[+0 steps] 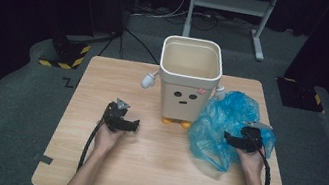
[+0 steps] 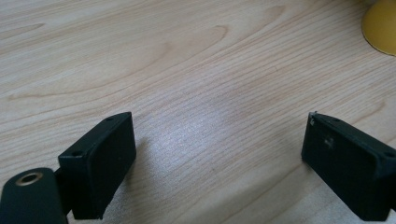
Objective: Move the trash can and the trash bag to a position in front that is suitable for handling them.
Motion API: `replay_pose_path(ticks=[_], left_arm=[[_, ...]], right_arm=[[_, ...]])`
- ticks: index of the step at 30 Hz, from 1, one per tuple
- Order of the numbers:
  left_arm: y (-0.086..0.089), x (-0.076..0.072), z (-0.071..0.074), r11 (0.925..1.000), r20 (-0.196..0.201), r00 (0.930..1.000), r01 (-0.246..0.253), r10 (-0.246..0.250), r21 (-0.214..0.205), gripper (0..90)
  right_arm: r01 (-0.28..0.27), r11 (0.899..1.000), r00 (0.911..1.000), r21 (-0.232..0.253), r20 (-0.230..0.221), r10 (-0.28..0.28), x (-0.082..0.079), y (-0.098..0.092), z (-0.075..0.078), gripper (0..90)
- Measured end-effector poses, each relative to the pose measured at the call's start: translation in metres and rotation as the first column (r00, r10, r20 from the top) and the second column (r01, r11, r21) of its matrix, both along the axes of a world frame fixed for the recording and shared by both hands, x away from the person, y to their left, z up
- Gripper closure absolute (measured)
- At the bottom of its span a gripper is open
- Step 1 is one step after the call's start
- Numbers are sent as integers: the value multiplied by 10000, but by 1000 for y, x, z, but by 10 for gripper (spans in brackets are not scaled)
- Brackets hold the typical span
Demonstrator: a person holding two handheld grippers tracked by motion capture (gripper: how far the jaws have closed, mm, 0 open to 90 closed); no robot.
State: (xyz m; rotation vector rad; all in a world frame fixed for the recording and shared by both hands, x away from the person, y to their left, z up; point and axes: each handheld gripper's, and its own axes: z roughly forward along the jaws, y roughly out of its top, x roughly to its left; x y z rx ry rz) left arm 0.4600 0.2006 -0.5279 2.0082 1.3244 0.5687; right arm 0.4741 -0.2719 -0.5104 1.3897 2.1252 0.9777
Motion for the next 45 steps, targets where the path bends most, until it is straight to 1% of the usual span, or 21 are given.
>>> replay_pose_path(ticks=[4,6,8,10,12,13,14,16,19,24,25,28,31,34,36,37,38,40,41,44,45], left_arm=[[-1,-1,0,9999,48,9999,100,-100,24,108],[-2,-2,0,9998,120,9998,165,-166,90,107],[-2,-3,1,9997,88,9996,250,-251,74,117],[-3,-3,1,9998,-22,9998,207,-207,37,123],[-3,-4,2,9998,-54,9998,185,-185,-12,127],[-4,-4,3,9995,-131,9996,234,-237,-210,133],[-4,-5,3,9991,-159,9995,272,-277,-333,137],[-5,-5,3,9986,-169,9994,303,-311,-426,142],[-10,-6,5,9973,-90,9985,544,-549,-496,148],[-13,-10,12,9946,126,9970,768,-761,-705,153],[-13,-10,14,9935,171,9968,792,-781,-815,154],[-14,-11,18,9910,319,9962,836,-806,-1044,157],[-14,-12,21,9910,377,9958,872,-838,-1018,154],[-15,-13,22,9916,408,9954,900,-865,-925,153],[-16,-13,23,9925,423,9957,853,-818,-879,154],[-16,-13,23,9925,423,9957,853,-818,-879,155],[-17,-14,24,9924,436,9951,916,-883,-822,155],[-18,-14,24,9918,415,9949,949,-916,-861,154],[-19,-15,25,9909,385,9949,965,-933,-934,156],[-19,-15,27,9904,413,9950,951,-914,-1007,162],[-19,-16,29,9893,507,9949,926,-873,-1128,165]], right_arm=[[-18,9988,9998,487,176,9,-3,-1,0,256],[-64,9991,9996,414,269,53,-4,1,0,251],[30,9995,9990,305,436,-44,-5,3,1,247],[-76,9990,9989,433,464,56,-6,4,3,245],[-129,9989,9988,443,483,108,-6,5,3,245],[-314,9988,9983,388,504,294,-7,6,5,240],[-356,9986,9983,402,482,337,-7,7,6,238],[-551,9977,9971,388,544,529,-7,8,7,237],[-687,9959,9963,585,557,654,-8,9,8,235],[-852,9945,9950,612,573,818,-7,10,8,240],[-855,9943,9951,639,543,821,-7,11,8,242],[-805,9944,9957,680,510,772,-6,11,5,255],[-587,9956,9975,724,428,557,-4,12,2,271],[-500,9972,9982,550,369,481,-4,13,-1,276],[-450,9984,9985,328,315,440,-4,15,-3,279],[-450,9984,9985,328,315,440,-4,15,-3,279],[-388,9992,9987,56,332,386,-3,16,-6,284],[-350,9994,9989,47,301,348,-3,16,-7,285],[-226,9997,9993,-55,292,228,-2,15,-11,299],[-157,9998,9996,-147,211,160,-2,16,-13,310],[-187,9993,9994,-322,300,196,-2,17,-13,316]])
